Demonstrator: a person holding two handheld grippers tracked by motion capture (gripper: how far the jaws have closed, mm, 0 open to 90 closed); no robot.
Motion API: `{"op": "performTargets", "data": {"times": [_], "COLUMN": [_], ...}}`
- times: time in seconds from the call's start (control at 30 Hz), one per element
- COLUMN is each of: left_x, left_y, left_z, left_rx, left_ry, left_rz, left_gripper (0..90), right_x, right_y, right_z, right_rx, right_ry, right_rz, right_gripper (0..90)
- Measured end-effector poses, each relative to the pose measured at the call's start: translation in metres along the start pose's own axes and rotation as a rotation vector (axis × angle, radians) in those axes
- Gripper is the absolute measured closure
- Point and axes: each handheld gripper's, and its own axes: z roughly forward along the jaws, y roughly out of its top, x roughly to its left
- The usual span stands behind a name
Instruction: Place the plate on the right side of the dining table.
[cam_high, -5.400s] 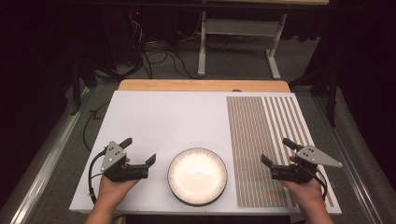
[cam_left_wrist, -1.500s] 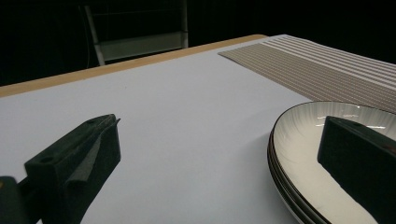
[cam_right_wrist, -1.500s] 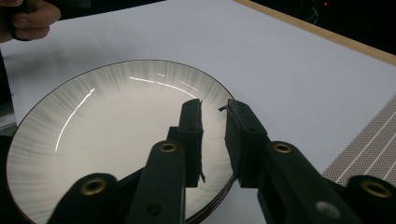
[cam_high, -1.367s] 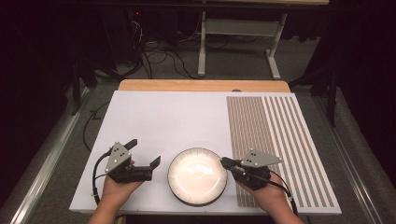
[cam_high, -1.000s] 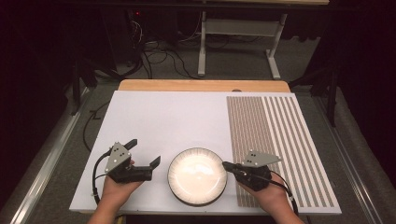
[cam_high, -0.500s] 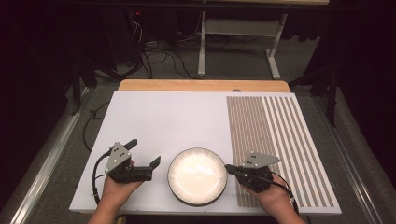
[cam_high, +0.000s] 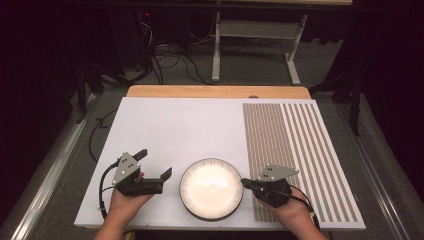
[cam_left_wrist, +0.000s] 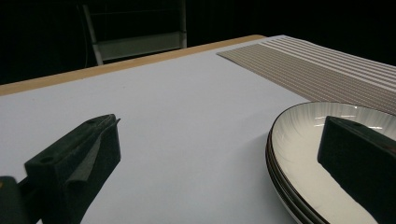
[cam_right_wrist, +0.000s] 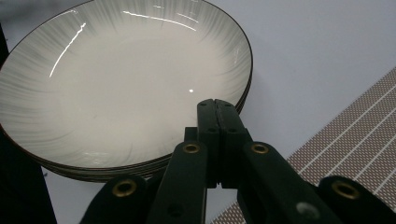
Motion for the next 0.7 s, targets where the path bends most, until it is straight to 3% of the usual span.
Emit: {"op": "performTargets", "data": {"times": [0.7], "left_x": [-0.0009], "left_y": [-0.0003], "left_z": [0.0016], "left_rx": [0.004], "left_ry": [-0.006], "left_rz": [0.002], "left_gripper": [0.0], "right_x": [0.0032], "right_y": [0.0004], "right_z": [0.0013], "right_rx": [0.025], "right_ry": [-0.007], "right_rz": [-0.026], "right_gripper": [90.0]}}
